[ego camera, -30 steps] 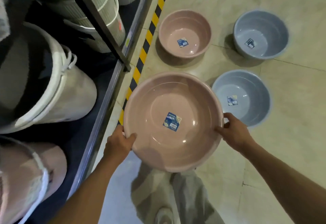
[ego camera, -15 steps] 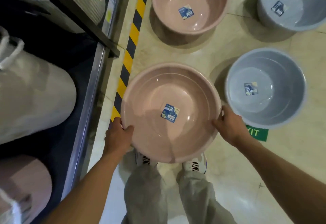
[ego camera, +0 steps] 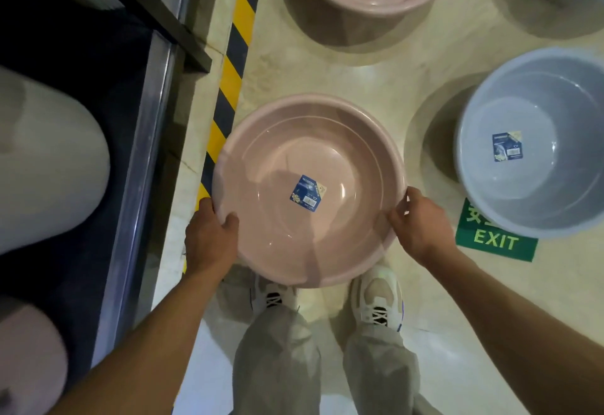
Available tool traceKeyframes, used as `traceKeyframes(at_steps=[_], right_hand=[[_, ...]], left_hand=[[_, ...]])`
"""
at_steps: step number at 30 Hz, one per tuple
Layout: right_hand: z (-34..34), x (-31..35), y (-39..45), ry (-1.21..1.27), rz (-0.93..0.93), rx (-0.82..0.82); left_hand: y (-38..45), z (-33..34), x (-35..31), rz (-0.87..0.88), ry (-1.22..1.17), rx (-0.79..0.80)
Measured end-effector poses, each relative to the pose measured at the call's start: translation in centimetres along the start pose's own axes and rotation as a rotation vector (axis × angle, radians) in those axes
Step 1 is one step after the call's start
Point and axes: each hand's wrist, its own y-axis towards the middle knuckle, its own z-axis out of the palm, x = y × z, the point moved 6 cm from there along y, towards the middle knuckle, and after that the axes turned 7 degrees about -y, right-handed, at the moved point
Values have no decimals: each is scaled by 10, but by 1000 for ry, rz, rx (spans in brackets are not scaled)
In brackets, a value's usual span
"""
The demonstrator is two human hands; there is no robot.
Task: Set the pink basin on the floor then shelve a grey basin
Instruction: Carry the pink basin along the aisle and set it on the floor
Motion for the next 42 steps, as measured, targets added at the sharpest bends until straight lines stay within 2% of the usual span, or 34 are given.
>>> traceKeyframes(at_steps=[8,12,16,20,27,32,36,40,42], right_hand=[[19,0,8,139,61,52],[6,-5,6,246,116,93],[-37,-4,-10,266,73,31],[-102,9,-28,347,102,-75],[-257,63,-42,387,63,-206],[-342,93,-33,425,46,-245],[-376,103,8,387,5,-244],[-384,98,74,364,37,-194],[-383,99,114,372,30,-161]], left_hand=[[6,14,13,-119,-53,101],[0,2,2,-104,-68,65],[-7,-18,-26,-35,-129,79],[-12,-52,-83,76,-204,63],[-7,-139,-234,290,-248,115],[4,-185,-323,258,-271,152],[28,-185,-378,259,-267,200],[66,-155,-421,241,-257,293],[90,-136,-436,257,-221,277]])
